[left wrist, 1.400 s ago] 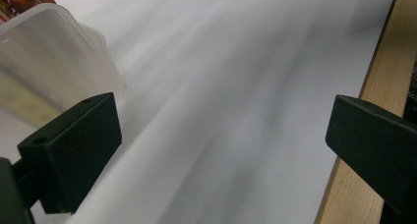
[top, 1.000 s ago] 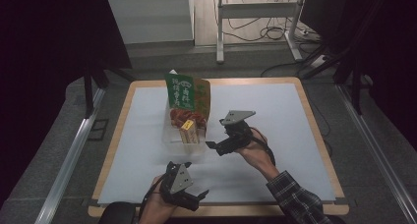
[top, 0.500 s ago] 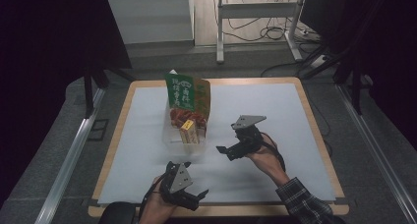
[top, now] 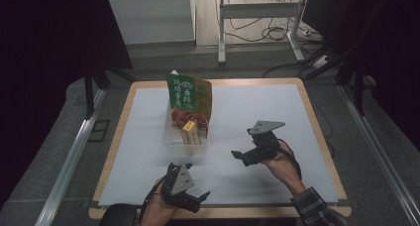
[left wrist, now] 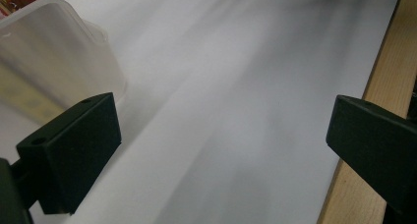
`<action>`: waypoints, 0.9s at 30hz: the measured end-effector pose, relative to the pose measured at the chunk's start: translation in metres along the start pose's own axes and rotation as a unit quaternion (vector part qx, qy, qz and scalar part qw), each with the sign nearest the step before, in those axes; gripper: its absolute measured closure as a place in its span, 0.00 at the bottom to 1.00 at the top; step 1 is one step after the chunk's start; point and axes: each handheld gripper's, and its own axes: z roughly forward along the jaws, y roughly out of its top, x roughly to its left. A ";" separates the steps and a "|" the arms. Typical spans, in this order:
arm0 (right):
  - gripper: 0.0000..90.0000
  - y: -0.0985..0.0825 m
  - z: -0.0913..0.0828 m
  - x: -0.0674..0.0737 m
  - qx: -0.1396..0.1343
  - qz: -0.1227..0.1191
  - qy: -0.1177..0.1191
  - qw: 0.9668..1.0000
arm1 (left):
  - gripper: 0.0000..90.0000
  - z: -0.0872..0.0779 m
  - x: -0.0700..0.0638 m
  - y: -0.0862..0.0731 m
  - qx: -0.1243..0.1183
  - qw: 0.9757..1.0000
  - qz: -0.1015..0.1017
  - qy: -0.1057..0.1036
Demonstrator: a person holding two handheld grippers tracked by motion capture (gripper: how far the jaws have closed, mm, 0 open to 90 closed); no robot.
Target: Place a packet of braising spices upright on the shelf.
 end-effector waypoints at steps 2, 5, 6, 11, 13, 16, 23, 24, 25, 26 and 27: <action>0.00 -0.003 -0.004 -0.001 -0.001 0.003 -0.002 1.000 | 0.00 0.000 0.000 0.000 -0.001 1.000 0.000 0.000; 0.00 -0.007 -0.011 -0.001 -0.003 0.004 -0.007 1.000 | 0.00 -0.001 0.000 0.000 -0.001 1.000 0.000 0.002; 0.00 -0.010 -0.015 -0.001 -0.004 0.007 -0.009 1.000 | 0.00 -0.001 0.001 0.000 -0.002 1.000 -0.001 0.003; 0.00 -0.020 -0.023 -0.002 -0.004 0.012 -0.018 1.000 | 0.00 -0.001 0.001 0.000 -0.001 1.000 -0.002 0.006; 0.00 -0.026 -0.029 -0.003 -0.004 0.018 -0.022 1.000 | 0.00 -0.001 0.001 0.000 -0.001 1.000 -0.002 0.006; 0.00 -0.032 -0.036 -0.005 -0.007 0.023 -0.026 0.999 | 0.00 -0.001 0.001 0.000 0.000 1.000 -0.001 0.007; 0.00 -0.041 -0.048 -0.005 -0.014 0.028 -0.038 0.999 | 0.00 -0.001 0.001 0.000 0.000 1.000 -0.001 0.007; 0.00 -0.044 -0.052 -0.005 -0.015 0.027 -0.041 0.999 | 0.00 -0.001 0.001 0.000 0.000 1.000 -0.001 0.007; 0.00 -0.046 -0.054 -0.005 -0.017 0.027 -0.043 0.999 | 0.00 -0.001 0.001 0.000 0.001 1.000 -0.001 0.007; 0.00 -0.046 -0.054 -0.005 -0.017 0.027 -0.043 0.999 | 0.00 -0.001 0.001 0.000 0.001 1.000 -0.001 0.007; 0.00 -0.048 -0.055 -0.004 -0.017 0.028 -0.045 0.998 | 0.00 0.000 0.001 0.000 0.001 1.000 0.000 0.007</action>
